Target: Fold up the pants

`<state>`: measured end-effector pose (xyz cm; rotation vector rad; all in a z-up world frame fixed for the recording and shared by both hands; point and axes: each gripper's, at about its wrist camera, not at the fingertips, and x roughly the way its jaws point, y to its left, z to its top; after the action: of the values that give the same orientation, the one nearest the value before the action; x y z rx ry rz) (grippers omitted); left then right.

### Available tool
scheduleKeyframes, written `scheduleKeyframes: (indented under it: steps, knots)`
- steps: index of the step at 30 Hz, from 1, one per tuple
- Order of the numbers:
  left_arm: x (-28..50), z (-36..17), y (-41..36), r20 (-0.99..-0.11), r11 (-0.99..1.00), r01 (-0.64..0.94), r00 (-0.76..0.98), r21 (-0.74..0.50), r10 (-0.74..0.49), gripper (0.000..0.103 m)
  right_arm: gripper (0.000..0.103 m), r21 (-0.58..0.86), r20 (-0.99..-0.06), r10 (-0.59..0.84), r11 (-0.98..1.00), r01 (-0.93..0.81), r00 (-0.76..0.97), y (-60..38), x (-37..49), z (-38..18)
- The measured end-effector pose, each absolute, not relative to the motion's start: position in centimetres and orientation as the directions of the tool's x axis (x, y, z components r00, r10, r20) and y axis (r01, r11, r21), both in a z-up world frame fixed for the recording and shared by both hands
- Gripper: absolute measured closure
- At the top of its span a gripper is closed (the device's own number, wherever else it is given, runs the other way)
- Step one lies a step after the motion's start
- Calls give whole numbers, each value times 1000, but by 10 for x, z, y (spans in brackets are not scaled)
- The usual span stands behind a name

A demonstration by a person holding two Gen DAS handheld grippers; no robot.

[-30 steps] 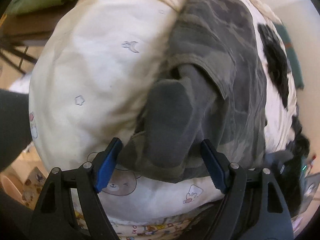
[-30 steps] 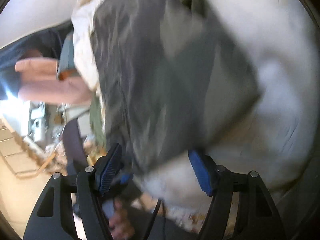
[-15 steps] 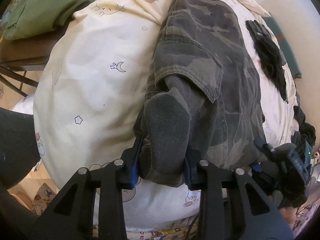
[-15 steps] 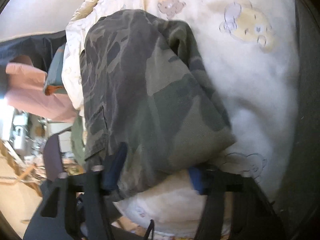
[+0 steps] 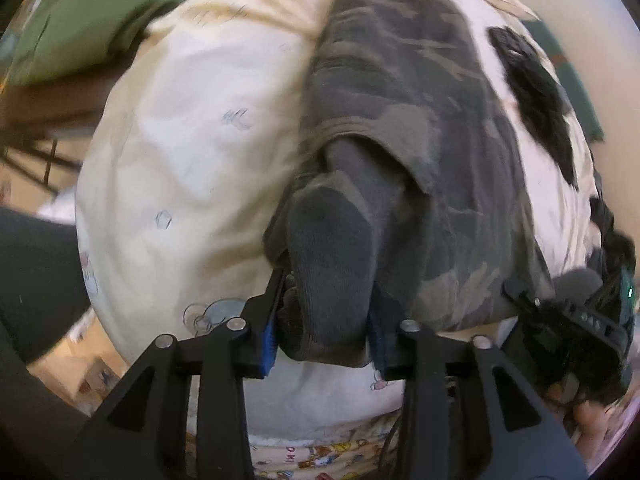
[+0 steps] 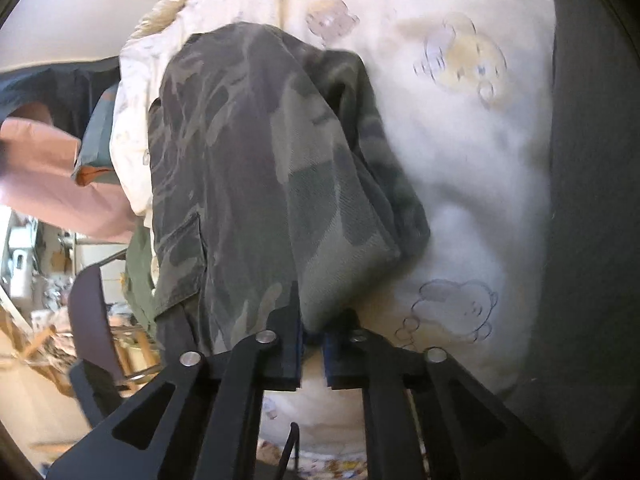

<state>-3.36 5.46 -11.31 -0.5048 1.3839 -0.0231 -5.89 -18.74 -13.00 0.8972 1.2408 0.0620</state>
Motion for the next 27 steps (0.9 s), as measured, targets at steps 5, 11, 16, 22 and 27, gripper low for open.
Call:
scheduleKeyframes:
  steps: [5,11,16,22,27]
  knots:
    - [-36,-120,62,-927,871,-323,188,-370,-324,54,35,628,-778,505,654,422,375,-184,-69,-130]
    - [-33,-124,57,-932,885,-302,191,-354,-307,54,35,595,-796,396,649,474,458,-200,-59,-136]
    - [-27,-123,61,-903,859,-296,240,-417,-355,72,82,640,-766,432,575,510,475,-213,-48,-148]
    - [-27,-78,60,-817,821,-200,372,-535,-441,78,90,726,-659,483,608,321,576,-211,-52,-94]
    - [-9,-39,74,-759,743,-241,413,-625,-504,78,90,726,-652,484,620,298,584,-219,-48,-62]
